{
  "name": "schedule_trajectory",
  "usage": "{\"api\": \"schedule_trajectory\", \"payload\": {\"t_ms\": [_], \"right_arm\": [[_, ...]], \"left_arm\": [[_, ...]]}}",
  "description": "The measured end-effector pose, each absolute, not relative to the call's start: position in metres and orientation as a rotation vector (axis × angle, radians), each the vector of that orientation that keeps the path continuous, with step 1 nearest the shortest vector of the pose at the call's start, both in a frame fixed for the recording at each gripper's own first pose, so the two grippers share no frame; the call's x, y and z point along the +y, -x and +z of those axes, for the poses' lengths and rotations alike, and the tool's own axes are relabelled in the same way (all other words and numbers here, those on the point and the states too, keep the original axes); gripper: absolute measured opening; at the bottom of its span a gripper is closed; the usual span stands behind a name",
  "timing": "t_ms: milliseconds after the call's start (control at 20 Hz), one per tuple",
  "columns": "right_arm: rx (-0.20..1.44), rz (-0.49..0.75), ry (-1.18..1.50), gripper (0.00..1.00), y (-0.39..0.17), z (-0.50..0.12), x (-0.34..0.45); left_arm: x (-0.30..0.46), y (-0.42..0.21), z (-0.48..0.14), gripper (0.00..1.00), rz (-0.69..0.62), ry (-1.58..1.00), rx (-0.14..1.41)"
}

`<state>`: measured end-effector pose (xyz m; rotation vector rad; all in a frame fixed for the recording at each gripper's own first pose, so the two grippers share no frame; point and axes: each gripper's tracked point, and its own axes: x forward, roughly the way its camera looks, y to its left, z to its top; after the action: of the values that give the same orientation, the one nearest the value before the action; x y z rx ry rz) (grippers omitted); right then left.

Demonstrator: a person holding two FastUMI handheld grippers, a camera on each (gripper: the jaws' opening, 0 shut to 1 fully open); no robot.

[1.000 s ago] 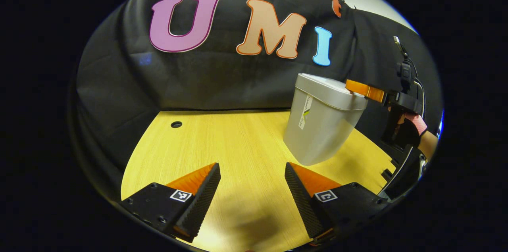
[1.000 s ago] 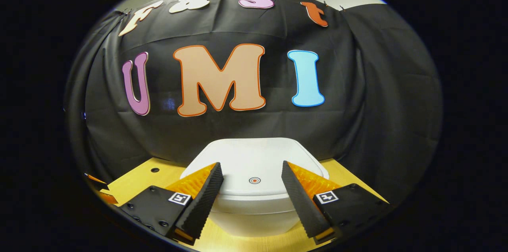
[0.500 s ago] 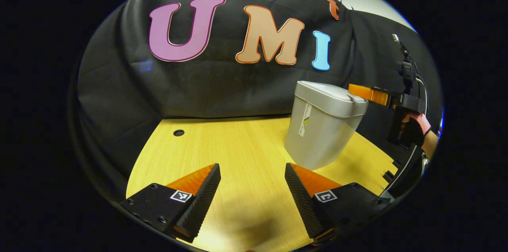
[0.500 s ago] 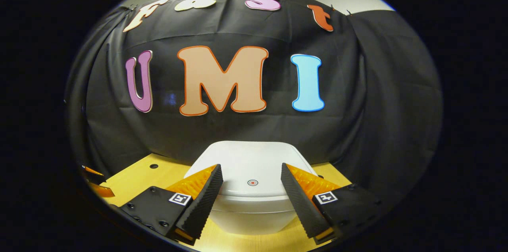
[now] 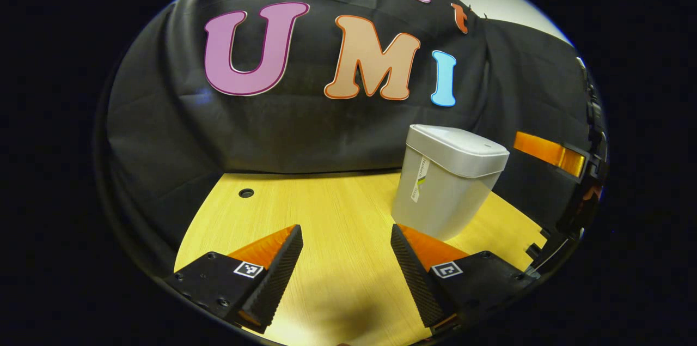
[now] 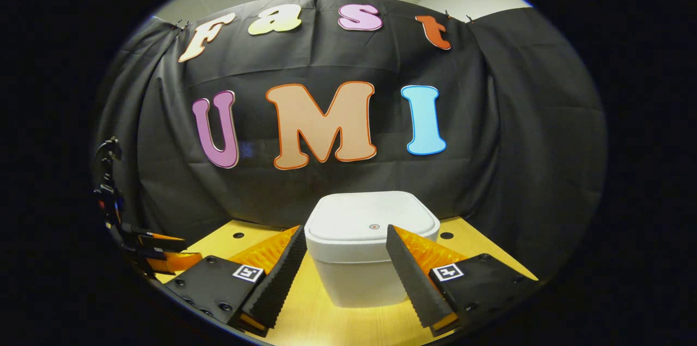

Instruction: Press the lid of the desktop garbage bin to open it, pick up the crumpled paper on the desktop and throw it into the bin, then pick up the pop can on the desktop and drop it into the bin, and finally close the garbage bin lid.

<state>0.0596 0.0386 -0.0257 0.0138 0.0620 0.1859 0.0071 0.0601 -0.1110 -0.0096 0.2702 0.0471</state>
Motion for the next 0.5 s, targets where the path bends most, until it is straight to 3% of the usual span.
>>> {"api": "schedule_trajectory", "payload": {"t_ms": [500], "right_arm": [[0.104, 0.092, -0.068, 0.96, -0.026, -0.056, 0.017]], "left_arm": [[0.04, -0.016, -0.104, 0.95, 0.006, 0.004, 0.254]]}}
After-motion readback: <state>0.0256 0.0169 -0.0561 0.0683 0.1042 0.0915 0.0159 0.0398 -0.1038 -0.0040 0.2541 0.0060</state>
